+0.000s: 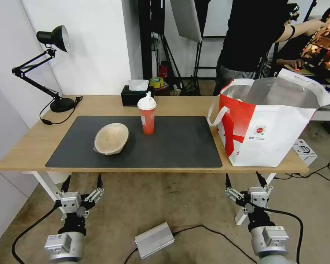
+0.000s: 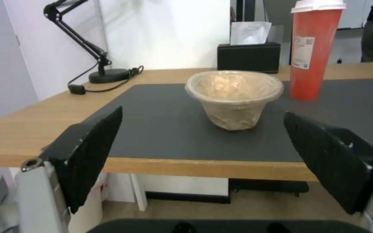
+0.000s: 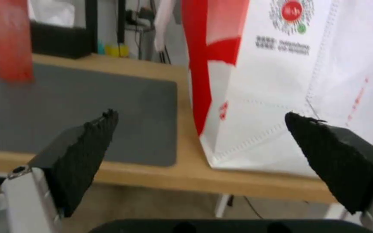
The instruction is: Pick up the trash from the table and place it into the takeout bag.
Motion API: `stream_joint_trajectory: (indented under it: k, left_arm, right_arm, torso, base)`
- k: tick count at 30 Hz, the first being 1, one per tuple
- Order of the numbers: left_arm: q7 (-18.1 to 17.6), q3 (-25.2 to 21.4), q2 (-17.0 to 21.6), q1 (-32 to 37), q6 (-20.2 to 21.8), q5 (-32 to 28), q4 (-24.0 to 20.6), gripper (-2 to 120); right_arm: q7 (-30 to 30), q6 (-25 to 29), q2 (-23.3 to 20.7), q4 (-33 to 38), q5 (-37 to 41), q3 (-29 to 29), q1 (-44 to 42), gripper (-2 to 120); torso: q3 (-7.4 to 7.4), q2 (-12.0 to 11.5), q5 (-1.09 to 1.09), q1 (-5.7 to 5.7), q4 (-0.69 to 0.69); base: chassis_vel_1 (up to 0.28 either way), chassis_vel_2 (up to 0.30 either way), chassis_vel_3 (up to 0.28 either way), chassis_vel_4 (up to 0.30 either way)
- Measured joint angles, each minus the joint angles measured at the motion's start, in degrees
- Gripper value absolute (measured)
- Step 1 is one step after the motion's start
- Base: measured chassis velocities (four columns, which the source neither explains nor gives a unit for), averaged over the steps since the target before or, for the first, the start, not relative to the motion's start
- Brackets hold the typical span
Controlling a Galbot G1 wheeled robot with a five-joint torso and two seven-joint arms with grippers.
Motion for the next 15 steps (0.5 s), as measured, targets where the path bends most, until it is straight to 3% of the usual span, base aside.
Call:
stream_joint_trajectory:
  k: [15]
  left_arm:
    - [0.0, 0.3, 0.0, 0.0, 0.1, 0.3, -0.5, 100]
  right_arm:
    - [-3.3, -0.1, -6.4, 3.0, 9.0, -4.0, 5.7, 100]
  torso:
    - [0.00, 0.0, 0.00, 0.00, 0.00]
  base:
    - [0.000, 0.000, 0.000, 0.000]
